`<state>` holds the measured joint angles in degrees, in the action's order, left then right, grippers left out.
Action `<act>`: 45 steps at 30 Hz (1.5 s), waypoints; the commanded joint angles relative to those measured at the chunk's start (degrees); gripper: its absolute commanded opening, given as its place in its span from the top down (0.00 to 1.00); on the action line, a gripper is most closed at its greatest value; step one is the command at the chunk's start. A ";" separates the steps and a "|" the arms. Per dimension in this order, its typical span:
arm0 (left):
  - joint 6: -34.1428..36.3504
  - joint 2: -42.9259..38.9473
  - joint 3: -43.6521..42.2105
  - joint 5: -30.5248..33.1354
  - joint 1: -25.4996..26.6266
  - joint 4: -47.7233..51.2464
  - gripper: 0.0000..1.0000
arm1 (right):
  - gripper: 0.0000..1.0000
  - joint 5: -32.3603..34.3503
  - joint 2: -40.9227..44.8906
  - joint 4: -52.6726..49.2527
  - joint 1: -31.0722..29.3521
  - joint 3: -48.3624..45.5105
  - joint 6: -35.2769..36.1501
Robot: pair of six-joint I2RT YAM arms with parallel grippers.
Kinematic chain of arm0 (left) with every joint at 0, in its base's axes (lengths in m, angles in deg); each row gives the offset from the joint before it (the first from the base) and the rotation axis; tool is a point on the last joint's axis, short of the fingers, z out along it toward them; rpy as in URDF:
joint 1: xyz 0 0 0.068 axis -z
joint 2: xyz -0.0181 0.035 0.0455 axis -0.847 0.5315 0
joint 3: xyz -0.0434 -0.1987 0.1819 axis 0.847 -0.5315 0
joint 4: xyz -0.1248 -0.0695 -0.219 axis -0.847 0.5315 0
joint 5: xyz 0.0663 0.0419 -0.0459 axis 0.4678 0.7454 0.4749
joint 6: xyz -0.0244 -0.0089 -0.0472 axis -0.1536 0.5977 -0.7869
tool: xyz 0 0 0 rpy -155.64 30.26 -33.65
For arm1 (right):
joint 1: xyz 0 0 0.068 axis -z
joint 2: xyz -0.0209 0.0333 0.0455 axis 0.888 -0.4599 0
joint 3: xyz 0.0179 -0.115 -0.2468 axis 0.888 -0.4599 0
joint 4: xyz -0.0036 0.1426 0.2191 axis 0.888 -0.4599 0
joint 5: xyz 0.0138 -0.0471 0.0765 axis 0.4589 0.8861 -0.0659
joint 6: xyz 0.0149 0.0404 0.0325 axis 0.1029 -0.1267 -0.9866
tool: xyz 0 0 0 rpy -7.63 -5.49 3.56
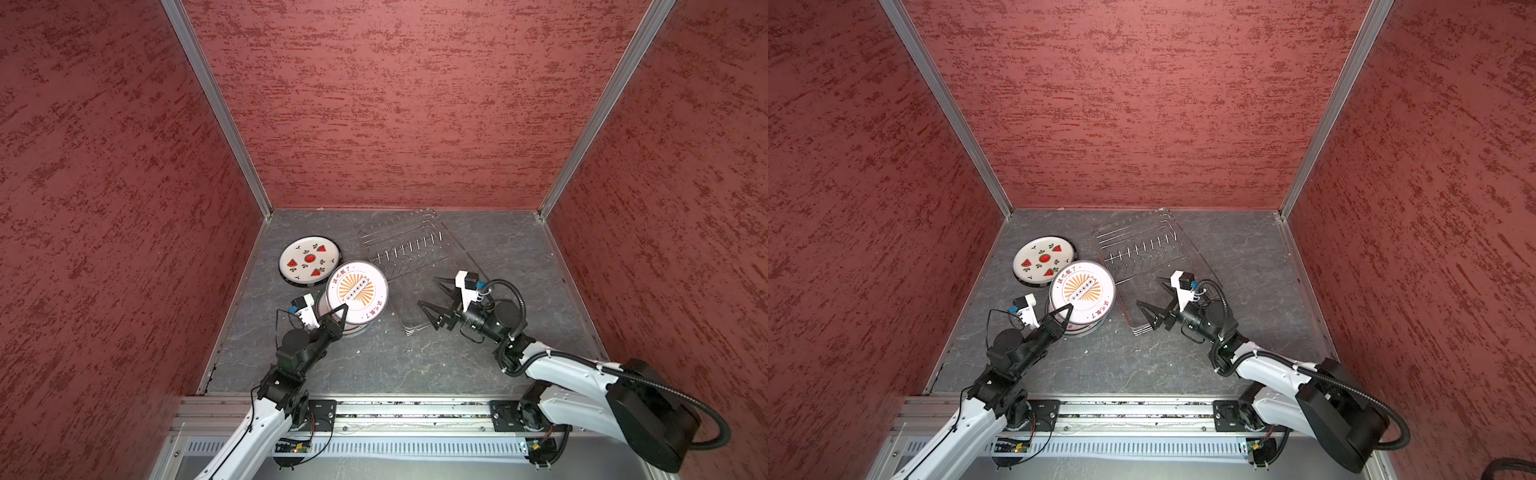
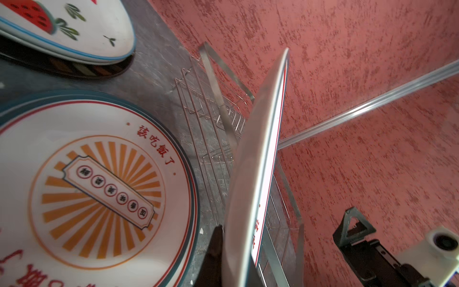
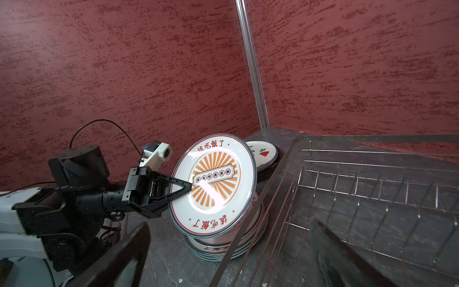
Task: Unload the plates from the dish rack
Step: 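Carry the plate to the stack with the left while the right opens and withdraws, then lower the plate flat onto the sunburst stack with the left gripper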
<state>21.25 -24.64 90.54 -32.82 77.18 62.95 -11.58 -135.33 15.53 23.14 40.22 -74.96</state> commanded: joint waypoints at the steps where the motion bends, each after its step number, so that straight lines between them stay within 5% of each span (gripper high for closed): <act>1: -3.97 -1.34 1.31 -1.58 -2.66 0.80 1.00 | 0.01 -1.58 -1.64 -0.33 -0.89 2.07 2.65; 19: -12.95 -2.37 3.13 0.09 -6.81 18.09 1.00 | 0.02 6.83 -14.44 -9.50 -10.27 13.84 10.64; 35: -12.95 15.05 6.67 -1.67 -7.30 14.90 1.00 | 0.02 13.66 -16.82 -11.05 -13.15 16.69 13.03; 37: -13.74 14.54 7.21 -0.19 -7.24 17.02 0.96 | 0.02 14.59 -16.82 -11.38 -13.32 16.78 13.21; 39: -13.81 13.31 7.61 0.76 -7.20 18.77 0.81 | 0.02 15.39 -16.82 -11.52 -13.38 16.80 13.32; 45: -13.55 10.67 8.06 2.68 -6.78 22.10 0.68 | 0.02 16.58 -18.65 -12.20 -13.51 17.57 13.40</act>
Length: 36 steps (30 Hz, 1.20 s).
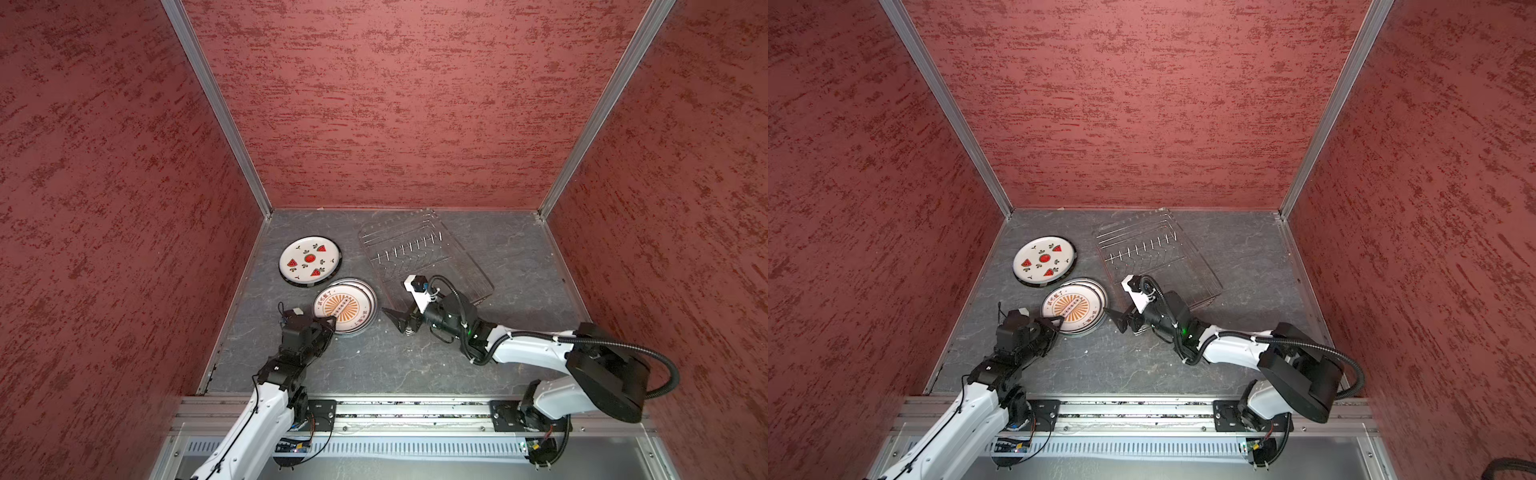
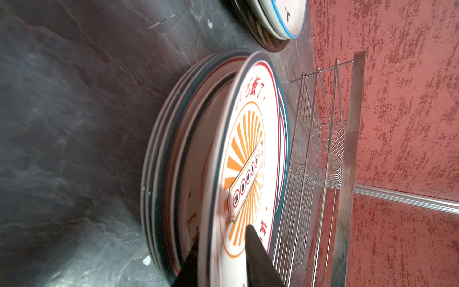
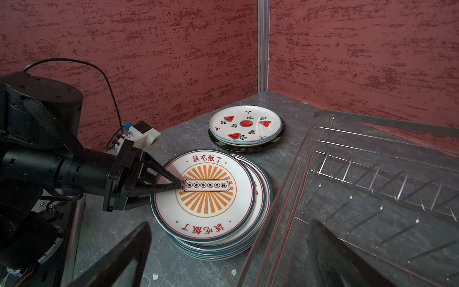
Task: Unload the plates from the dish rack
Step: 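Lower the plate flat onto the sunburst stack with the left gripper, then open the left gripper to release the plate on the stack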
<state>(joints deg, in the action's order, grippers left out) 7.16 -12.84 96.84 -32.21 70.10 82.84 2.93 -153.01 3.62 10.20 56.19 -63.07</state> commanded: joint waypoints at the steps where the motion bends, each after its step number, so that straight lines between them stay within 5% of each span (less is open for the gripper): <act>1: 0.64 -1.33 1.74 2.59 0.57 2.39 0.61 | 0.02 2.23 -1.06 -0.46 -0.64 1.73 1.45; 7: 1.56 -1.19 3.45 6.51 1.84 5.59 0.50 | 0.02 3.16 -0.96 -0.75 -0.83 1.85 1.51; 17: 2.63 1.37 5.68 11.59 4.72 7.98 0.63 | 0.02 4.17 -1.06 -0.57 -1.01 1.90 1.78; 26: 1.62 3.30 6.86 15.98 9.77 8.42 0.61 | 0.02 4.02 -0.98 -0.75 -1.10 2.07 2.12; 31: 1.85 3.49 6.85 16.50 9.77 7.97 0.47 | 0.02 5.18 -0.70 -1.31 -1.10 2.10 2.21; 36: 2.92 2.80 8.15 17.92 9.77 9.98 0.44 | 0.02 5.80 -0.49 -1.25 -1.10 1.95 2.50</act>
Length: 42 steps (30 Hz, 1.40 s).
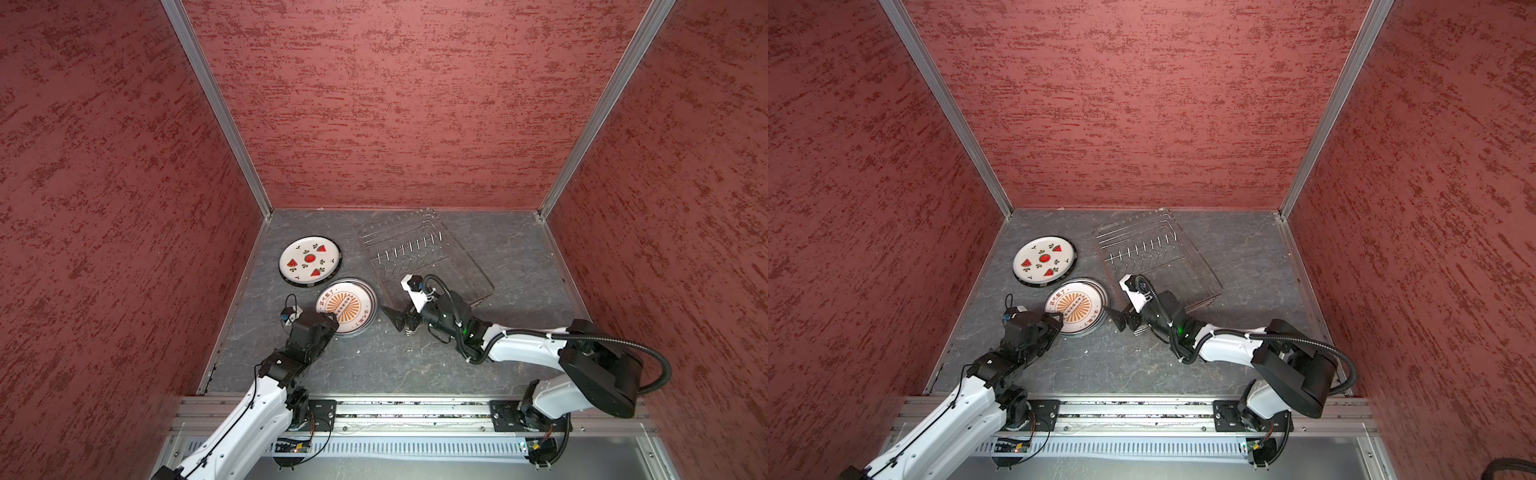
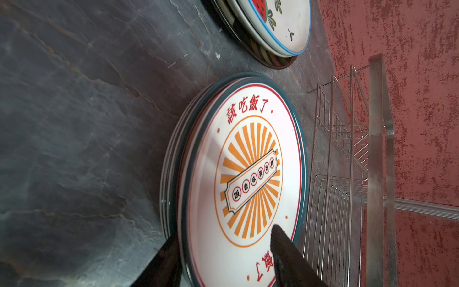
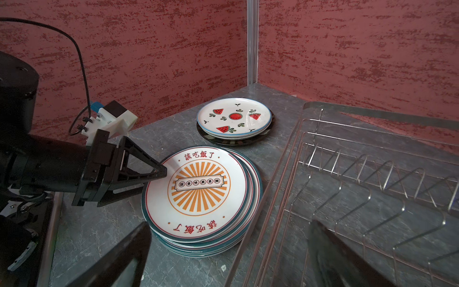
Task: Unload the plates from the dish rack
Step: 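Open the left gripper to release the plate on the stack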
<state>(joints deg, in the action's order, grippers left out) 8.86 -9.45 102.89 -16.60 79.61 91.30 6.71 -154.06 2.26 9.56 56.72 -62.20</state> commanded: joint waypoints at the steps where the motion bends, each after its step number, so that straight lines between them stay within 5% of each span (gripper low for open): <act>1: 1.22 -0.76 2.21 2.71 0.26 1.84 0.44 | 0.02 2.19 0.48 0.08 -0.42 1.46 1.63; 9: 1.66 0.69 2.61 3.00 0.51 1.48 0.50 | 0.02 2.51 0.36 0.39 -0.47 1.41 1.74; 23: 2.01 -0.05 2.58 3.90 0.52 1.47 0.47 | 0.02 1.96 0.42 1.70 -0.48 0.59 1.69; 31: 4.33 -5.16 2.18 5.40 0.63 1.85 0.30 | 0.01 3.37 4.43 6.40 -0.47 -3.28 0.02; 38: 11.64 -9.64 -1.16 2.85 0.64 -11.09 0.01 | 0.01 12.23 10.11 6.84 0.83 -6.21 -3.81; 42: 18.24 -8.29 -2.90 3.15 0.27 -25.37 0.01 | 0.01 12.73 12.76 1.40 6.60 -3.87 -7.20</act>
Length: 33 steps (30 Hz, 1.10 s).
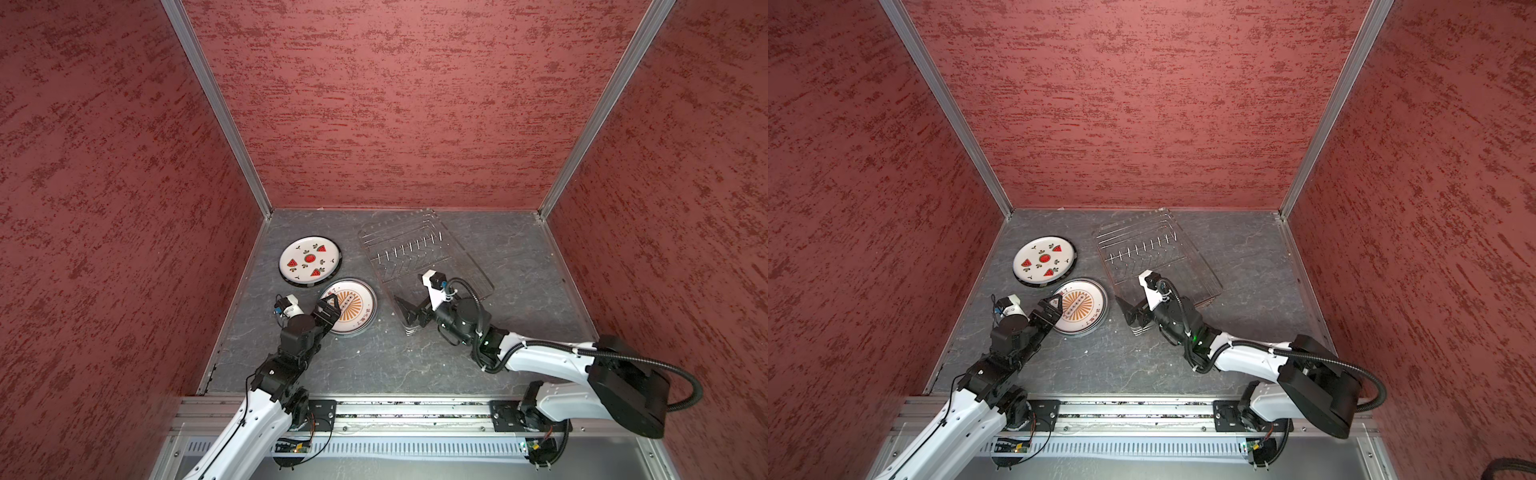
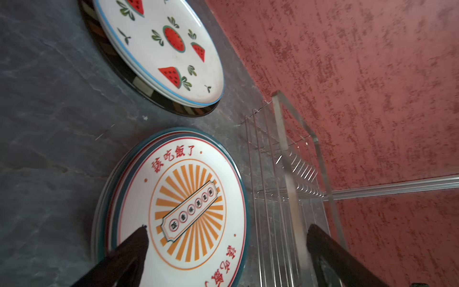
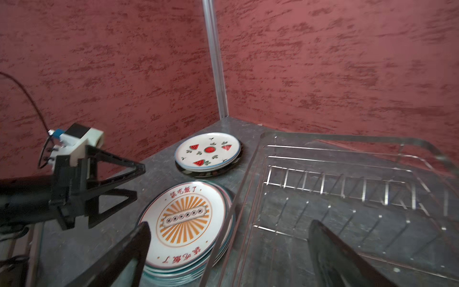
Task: Unload the plates from the dish rack
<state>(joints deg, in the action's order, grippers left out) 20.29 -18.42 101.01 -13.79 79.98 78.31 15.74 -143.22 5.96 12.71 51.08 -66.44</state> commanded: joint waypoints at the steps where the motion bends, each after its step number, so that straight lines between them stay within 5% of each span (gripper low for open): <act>1: 8.22 1.31 -0.14 0.28 -0.40 -13.29 0.00 | 0.01 3.26 2.73 -4.41 5.18 2.76 -3.89; 6: 13.13 8.04 8.03 9.10 -3.31 -11.51 0.01 | 0.01 -2.73 9.27 -14.49 18.72 5.40 -9.92; 13: 27.81 17.49 14.24 8.59 -9.87 -18.78 0.01 | 0.01 0.58 10.56 -31.67 39.34 9.83 -13.40; 17: 32.18 21.45 17.29 22.88 -11.06 -13.45 0.01 | 0.01 -0.16 5.92 -35.91 49.43 9.86 -14.61; 22: 32.62 20.73 15.14 19.94 -18.18 -8.65 0.01 | 0.01 2.27 5.57 -33.24 51.99 6.99 -7.57; 25: 32.45 20.47 10.72 26.20 -20.90 -11.54 0.00 | 0.01 6.54 5.81 -31.76 52.66 4.90 -2.66; 28: 31.95 21.54 7.70 16.97 -25.76 -15.02 0.01 | 0.01 8.11 7.52 -24.75 52.74 -0.42 0.31; 33: 33.04 30.04 5.94 18.02 -26.13 -23.09 0.01 | 0.02 10.85 4.04 -10.13 52.90 -7.56 2.24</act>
<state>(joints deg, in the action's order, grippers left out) 51.85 8.43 107.65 5.43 54.06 62.10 22.93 -137.43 -15.07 65.32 44.96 -67.34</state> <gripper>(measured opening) 0.994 0.984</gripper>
